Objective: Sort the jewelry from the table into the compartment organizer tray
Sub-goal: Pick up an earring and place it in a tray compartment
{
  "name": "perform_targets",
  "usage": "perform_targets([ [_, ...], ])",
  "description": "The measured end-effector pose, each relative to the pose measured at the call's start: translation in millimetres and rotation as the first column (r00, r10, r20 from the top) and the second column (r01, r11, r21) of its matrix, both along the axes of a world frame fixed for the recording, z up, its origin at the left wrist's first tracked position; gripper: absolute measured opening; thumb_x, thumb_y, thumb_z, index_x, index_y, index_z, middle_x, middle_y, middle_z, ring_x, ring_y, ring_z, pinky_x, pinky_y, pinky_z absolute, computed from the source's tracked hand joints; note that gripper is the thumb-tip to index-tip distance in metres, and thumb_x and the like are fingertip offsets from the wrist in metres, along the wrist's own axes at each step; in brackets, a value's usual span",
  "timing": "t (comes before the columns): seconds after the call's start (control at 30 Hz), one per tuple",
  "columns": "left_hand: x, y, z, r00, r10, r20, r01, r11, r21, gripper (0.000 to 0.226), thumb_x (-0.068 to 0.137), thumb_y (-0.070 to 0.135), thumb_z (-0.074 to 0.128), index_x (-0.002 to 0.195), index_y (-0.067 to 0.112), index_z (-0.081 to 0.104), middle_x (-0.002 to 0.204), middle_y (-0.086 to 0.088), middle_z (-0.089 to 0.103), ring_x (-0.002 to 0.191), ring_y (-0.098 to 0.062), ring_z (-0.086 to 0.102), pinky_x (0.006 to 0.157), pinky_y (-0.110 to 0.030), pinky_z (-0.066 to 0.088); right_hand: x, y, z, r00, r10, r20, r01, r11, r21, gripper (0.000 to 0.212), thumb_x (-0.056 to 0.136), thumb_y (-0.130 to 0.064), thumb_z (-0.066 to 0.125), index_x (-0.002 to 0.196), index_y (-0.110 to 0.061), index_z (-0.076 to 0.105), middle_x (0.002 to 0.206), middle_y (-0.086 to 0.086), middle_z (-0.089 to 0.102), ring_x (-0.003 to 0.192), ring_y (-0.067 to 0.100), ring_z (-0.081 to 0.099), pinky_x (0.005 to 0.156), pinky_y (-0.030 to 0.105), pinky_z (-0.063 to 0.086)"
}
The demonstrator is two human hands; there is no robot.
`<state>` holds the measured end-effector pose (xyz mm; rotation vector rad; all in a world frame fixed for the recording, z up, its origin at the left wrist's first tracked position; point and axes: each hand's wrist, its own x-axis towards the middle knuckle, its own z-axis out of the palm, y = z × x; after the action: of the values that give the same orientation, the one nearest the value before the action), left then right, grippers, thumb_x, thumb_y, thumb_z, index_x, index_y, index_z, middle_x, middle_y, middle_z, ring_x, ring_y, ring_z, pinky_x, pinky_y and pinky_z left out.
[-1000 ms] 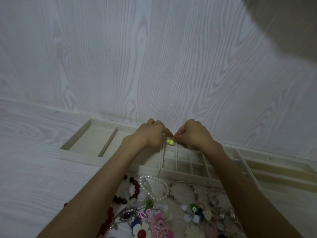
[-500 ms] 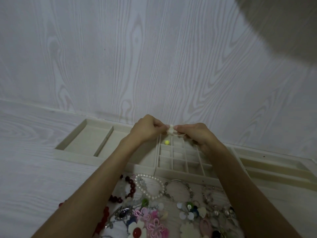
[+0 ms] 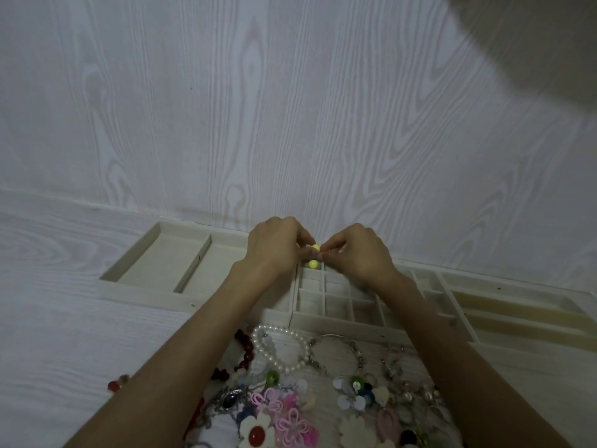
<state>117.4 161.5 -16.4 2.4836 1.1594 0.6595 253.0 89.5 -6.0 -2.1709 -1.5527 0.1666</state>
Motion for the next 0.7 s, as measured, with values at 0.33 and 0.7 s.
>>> perform_targets([
  [0.33,-4,2,4,0.994,-0.049,-0.1,0.065,0.985,0.16,0.018,0.088,0.038,0.062,0.103,0.035,0.072,0.115,0.006,0.061,0.11,-0.018,0.046,0.082,-0.028,0.034,1,11,22,0.982,0.118,0.149,-0.084,0.972,-0.218,0.014,0.079,-0.033,0.073,0.088,-0.022,0.077,0.084,-0.004,0.07,0.08,0.013,0.063,0.067,0.026,0.045],
  [0.7,-2,1,1,0.987,-0.08,-0.142,0.095,0.99,0.104,0.02,0.09,0.034,0.059,0.103,0.026,0.072,0.122,0.005,0.054,0.115,-0.018,0.039,0.087,-0.029,0.03,-4,24,26,0.965,0.222,0.138,-0.146,0.896,-0.42,0.019,0.086,-0.022,0.064,0.102,-0.018,0.074,0.099,0.001,0.071,0.084,0.014,0.061,0.079,0.031,0.051],
])
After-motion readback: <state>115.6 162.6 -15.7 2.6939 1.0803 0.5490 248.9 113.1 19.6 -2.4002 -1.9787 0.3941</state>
